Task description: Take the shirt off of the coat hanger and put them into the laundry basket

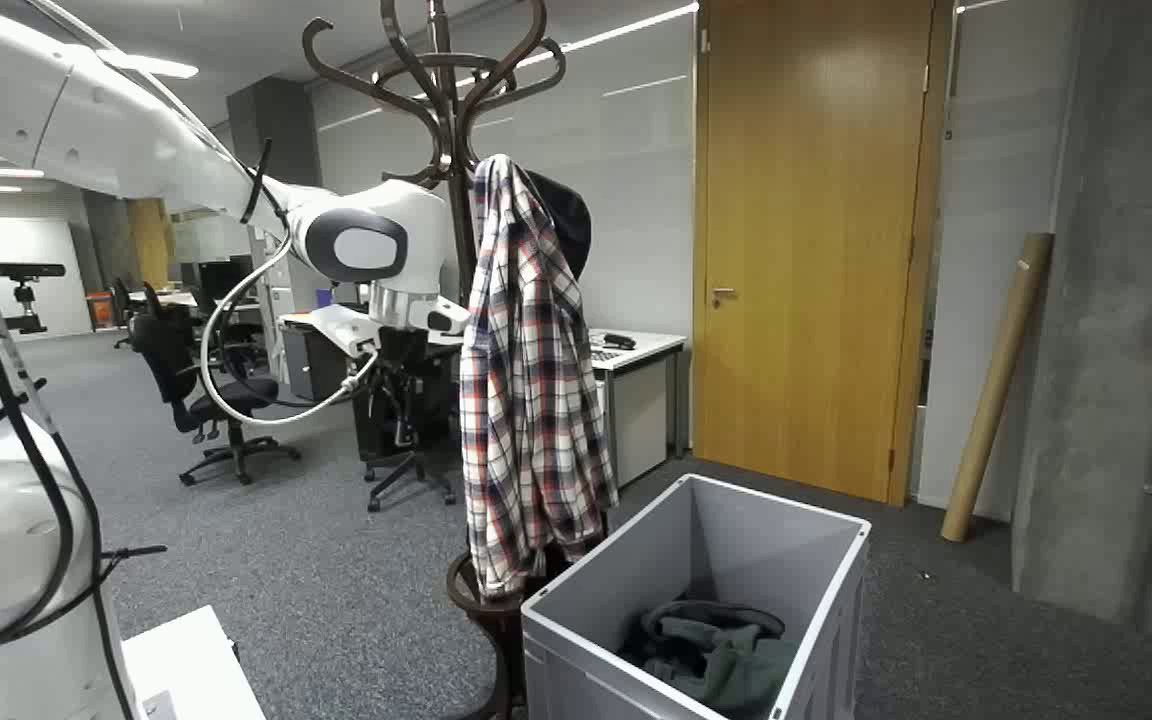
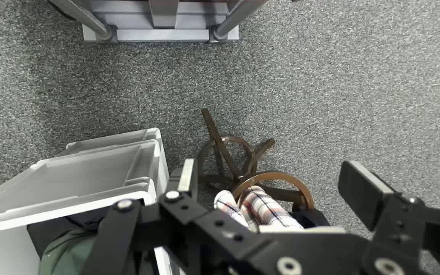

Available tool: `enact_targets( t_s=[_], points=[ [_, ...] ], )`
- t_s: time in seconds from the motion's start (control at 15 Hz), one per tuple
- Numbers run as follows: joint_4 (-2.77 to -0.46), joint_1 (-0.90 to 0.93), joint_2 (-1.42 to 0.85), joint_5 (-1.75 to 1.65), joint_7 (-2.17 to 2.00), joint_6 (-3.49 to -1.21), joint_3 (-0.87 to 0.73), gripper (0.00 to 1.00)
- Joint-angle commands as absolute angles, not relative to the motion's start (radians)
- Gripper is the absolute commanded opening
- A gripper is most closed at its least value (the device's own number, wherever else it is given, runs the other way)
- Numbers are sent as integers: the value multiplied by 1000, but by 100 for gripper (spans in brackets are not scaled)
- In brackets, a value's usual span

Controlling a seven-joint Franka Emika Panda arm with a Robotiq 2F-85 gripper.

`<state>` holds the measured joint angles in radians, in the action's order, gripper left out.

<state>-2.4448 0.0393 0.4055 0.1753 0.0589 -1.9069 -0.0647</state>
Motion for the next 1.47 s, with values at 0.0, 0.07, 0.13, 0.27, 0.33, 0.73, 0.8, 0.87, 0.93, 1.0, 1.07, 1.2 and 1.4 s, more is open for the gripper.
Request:
enact_targets(
  t_s=[0.0, 0.07, 0.13, 0.27, 0.33, 0.73, 0.8, 0.87, 0.93, 1.0, 1.07, 1.2, 1.4],
  points=[
    [-2443, 26, 405, 180, 63, -1904, -53, 100],
    [-2443, 26, 405, 179, 63, -1904, -52, 100],
    [-2443, 26, 405, 179, 63, -1904, -52, 100],
    [-2456, 26, 409, 182, 90, -1965, -58, 100],
    [-2461, 26, 411, 178, 120, -2018, -64, 100],
    [-2425, 42, 374, 199, 414, -2300, -159, 100],
    [-2418, 51, 369, 210, 476, -2340, -182, 100],
    [-2403, 59, 360, 218, 541, -2371, -206, 100],
    [-2391, 69, 352, 229, 608, -2395, -230, 100],
    [-2372, 76, 343, 238, 673, -2415, -251, 100],
    [-2352, 87, 331, 263, 742, -2436, -273, 100],
    [-2306, 112, 302, 336, 882, -2479, -309, 100],
    [-2230, 160, 252, 516, 1106, -2524, -350, 100]
  ],
)
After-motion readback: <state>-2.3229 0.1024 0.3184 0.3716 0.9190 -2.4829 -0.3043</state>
